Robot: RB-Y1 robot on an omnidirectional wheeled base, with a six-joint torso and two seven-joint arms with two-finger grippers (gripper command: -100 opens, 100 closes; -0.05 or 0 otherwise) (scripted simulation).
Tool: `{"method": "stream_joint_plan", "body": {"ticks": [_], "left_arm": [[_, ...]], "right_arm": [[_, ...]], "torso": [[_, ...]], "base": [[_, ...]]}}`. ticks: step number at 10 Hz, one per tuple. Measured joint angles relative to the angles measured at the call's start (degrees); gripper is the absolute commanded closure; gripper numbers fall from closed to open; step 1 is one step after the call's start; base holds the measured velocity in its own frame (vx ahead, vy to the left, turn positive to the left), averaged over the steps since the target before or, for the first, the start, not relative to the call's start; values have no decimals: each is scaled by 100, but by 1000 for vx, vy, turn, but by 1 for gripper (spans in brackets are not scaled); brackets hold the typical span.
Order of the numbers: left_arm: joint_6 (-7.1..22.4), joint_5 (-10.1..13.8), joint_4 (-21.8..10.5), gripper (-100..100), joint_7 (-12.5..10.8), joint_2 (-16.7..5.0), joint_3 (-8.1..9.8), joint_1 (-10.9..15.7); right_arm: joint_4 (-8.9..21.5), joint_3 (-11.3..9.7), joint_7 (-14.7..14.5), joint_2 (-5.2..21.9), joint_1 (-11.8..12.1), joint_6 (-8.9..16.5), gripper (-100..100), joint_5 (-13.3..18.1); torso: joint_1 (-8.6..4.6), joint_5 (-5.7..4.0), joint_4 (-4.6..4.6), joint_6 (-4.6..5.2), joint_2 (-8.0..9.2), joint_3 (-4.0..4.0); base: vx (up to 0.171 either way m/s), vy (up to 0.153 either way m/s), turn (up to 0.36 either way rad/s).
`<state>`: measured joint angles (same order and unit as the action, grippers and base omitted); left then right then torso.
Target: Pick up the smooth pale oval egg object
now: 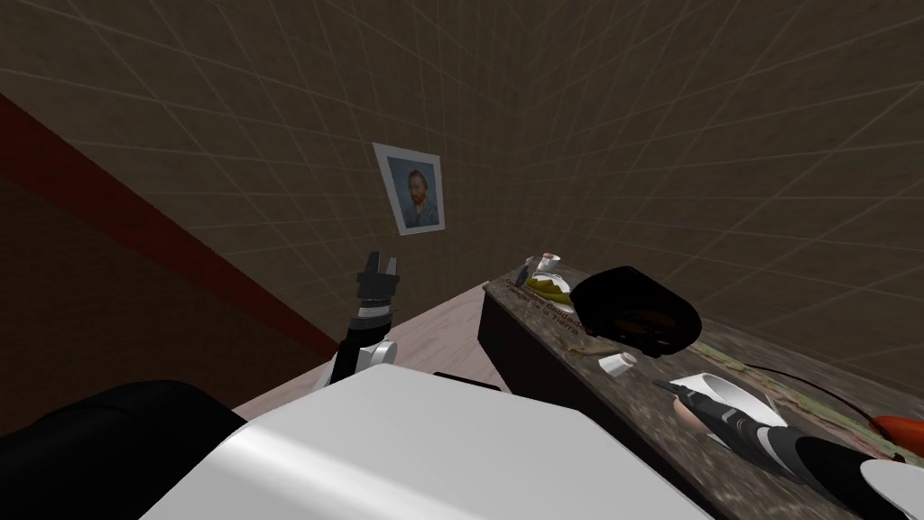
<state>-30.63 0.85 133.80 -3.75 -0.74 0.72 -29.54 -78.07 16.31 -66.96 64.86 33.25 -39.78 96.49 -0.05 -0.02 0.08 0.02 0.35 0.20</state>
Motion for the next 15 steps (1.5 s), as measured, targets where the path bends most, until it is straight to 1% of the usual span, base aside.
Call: {"method": "stream_joint_plan", "body": {"ticks": [5,6,10,11,12,13,14,15], "left_arm": [[0,0,0,0,0,0,0,-1],[0,0,0,0,0,0,0,-1],[0,0,0,0,0,0,1,-2],[0,0,0,0,0,0,1,-2],[0,0,0,0,0,0,1,-2],[-1,0,0,0,0,0,1,-3],[-1,0,1,0,0,0,1,-4],[-1,0,1,0,0,0,1,-3]], "right_arm": [[-22,-74,751,-112,-313,-50,-100,672],[-20,-77,784,-113,-318,-52,100,685],[-19,-77,778,-112,-315,-53,100,686],[-19,-77,779,-113,-315,-53,0,685],[-19,-78,780,-113,-315,-53,100,685],[-15,-68,670,-89,-261,-42,100,563],[4,-38,479,-47,-153,-26,100,372],[2,-27,338,-30,-86,-16,100,255]], "torso": [[-2,0,1,5,1,1],[1,1,-2,6,-14,-7],[3,1,-6,5,-33,-18],[4,2,-6,4,-33,-18],[5,2,-6,4,-33,-18],[8,3,-8,15,-45,-24],[13,5,-13,20,-70,-38],[17,3,-15,3,-79,-44]], "base": [[-80,-17,87],[-8,-2,-14],[-1,0,3],[0,0,0],[60,13,-139],[156,30,-254],[141,37,-114],[131,19,-118]]}}
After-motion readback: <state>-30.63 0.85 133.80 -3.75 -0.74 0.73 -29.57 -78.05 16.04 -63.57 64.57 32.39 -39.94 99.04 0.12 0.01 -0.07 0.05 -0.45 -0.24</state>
